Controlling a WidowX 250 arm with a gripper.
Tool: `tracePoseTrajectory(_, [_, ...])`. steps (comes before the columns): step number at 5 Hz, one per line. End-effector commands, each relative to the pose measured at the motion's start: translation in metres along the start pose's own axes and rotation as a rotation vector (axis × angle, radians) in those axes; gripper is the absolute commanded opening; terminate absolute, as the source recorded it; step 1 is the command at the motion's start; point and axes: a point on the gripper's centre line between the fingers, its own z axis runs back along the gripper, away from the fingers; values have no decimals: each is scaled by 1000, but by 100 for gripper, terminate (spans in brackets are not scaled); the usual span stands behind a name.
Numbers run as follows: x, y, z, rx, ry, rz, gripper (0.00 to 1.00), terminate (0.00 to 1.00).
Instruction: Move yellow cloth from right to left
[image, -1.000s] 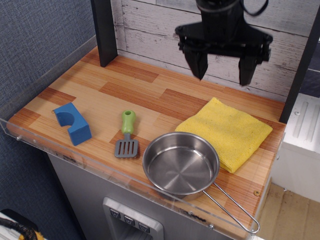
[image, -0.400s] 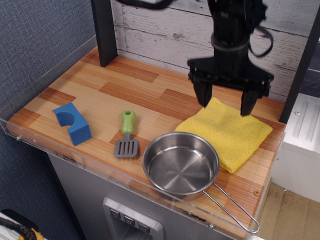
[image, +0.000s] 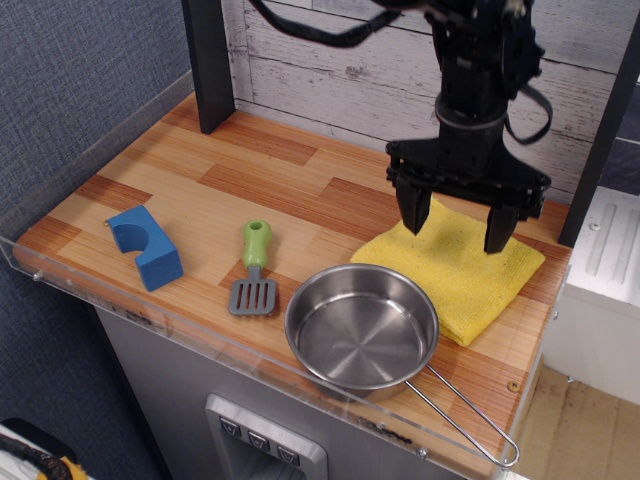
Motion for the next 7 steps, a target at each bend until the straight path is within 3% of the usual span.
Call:
tracePoseTrajectory(1, [4, -4, -12, 7, 27, -19, 100, 0])
tracePoseTrajectory(3, [4, -8, -25, 6, 47, -30, 100, 0])
tracePoseTrajectory(4, [6, 2, -20, 7, 29, -2, 100, 0])
tracePoseTrajectory(7, [11, 59, -9, 76, -16, 119, 100, 0])
